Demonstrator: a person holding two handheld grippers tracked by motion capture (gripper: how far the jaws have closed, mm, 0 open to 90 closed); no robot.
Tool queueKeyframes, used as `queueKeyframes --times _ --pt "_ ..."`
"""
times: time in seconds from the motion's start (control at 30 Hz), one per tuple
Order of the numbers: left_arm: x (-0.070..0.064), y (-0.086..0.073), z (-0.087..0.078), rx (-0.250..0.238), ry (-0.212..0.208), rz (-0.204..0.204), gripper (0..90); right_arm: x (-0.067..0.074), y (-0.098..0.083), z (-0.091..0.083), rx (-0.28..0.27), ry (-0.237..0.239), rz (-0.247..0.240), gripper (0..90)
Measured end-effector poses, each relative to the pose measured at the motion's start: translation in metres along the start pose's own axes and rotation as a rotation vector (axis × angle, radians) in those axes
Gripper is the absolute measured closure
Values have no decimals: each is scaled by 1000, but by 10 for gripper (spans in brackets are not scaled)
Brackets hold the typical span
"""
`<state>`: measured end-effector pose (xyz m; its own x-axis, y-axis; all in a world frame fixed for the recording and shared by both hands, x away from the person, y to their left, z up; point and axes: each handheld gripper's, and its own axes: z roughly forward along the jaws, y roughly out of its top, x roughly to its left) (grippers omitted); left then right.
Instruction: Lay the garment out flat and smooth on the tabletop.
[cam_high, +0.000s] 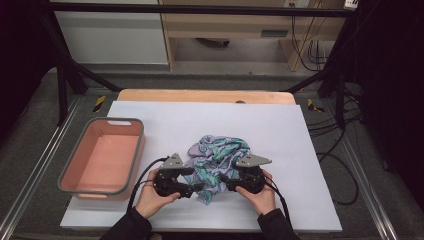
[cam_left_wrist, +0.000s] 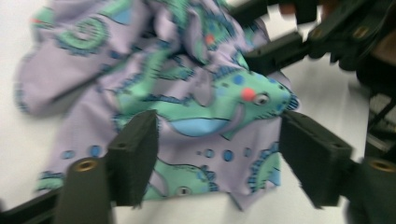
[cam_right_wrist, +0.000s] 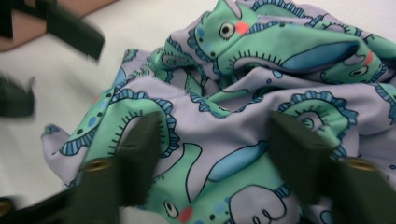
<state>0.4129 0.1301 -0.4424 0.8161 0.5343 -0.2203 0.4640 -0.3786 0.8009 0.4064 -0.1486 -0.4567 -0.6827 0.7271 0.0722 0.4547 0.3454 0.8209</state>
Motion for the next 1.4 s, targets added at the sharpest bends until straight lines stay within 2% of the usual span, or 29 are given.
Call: queueKeyframes --times 0.07,0.13,0.23,0.27,0.3,0.43,0.53,0.63,0.67,0.77,0.8,0.83,0.87,0.9,0.97,1.03,1.07,1.1,1.17,1.23,1.27,1.3,1.33,1.37,1.4 --pt "7 -1 -4 -9 14 -20 157 -2 -3 1 14 16 8 650" --pt "13 -2 -6 -9 39 -46 94 -4 -3 -2 41 29 7 826" --pt "19 -3 -8 -2 85 -66 77 -5 -2 -7 48 25 3 859" --pt "20 -3 -9 7 117 -73 74 -10 0 -16 54 18 1 865" --pt "20 -3 -9 7 117 -73 74 -10 0 -16 54 18 1 865" --pt "23 -3 -13 -12 119 -87 67 -25 3 -40 23 -3 29 869" --pt "23 -2 -14 -20 118 -91 60 -36 2 -53 23 -65 38 868" --pt "24 -3 -14 -23 118 -93 57 -47 -3 -59 44 -121 44 864" --pt "24 -3 -15 -27 121 -90 57 -53 -8 -57 64 -147 60 851" --pt "25 -3 -15 -26 127 -91 57 -56 -12 -54 78 -163 71 806" --pt "25 -3 -15 -25 128 -89 57 -54 -10 -53 55 -163 69 713" --pt "25 -3 -14 -26 131 -89 57 -51 -8 -54 25 -156 63 674" --pt "25 -3 -14 -26 131 -88 57 -51 -8 -54 25 -156 63 674" --pt "26 -3 -14 -25 131 -88 57 -47 -5 -55 2 -137 55 638" --pt "26 -3 -14 -24 133 -90 57 -37 1 -53 -36 -93 31 479" --pt "26 -4 -14 -21 134 -90 57 -24 5 -44 -30 -54 -2 388" --pt "26 -4 -14 -21 135 -89 57 -13 6 -32 -4 -29 -32 350" --pt "26 -4 -14 -22 135 -89 57 -13 6 -32 -4 -29 -32 350" --pt "26 -4 -14 -22 134 -90 57 -6 4 -20 23 3 -40 355" --pt "26 -4 -14 -21 136 -89 57 -2 0 -11 59 0 -60 421" --pt "26 -4 -14 -20 137 -89 58 -1 -2 -7 102 -12 -94 587" --pt "26 -4 -14 -19 136 -89 58 -1 -2 -7 102 -12 -94 587" --pt "26 -4 -14 -19 135 -88 57 -2 -3 -8 113 -10 -100 698" --pt "26 -4 -14 -19 135 -86 58 -3 -2 -10 120 -6 -103 767" --pt "26 -4 -14 -19 135 -86 58 -5 -1 -13 119 -10 -100 790"
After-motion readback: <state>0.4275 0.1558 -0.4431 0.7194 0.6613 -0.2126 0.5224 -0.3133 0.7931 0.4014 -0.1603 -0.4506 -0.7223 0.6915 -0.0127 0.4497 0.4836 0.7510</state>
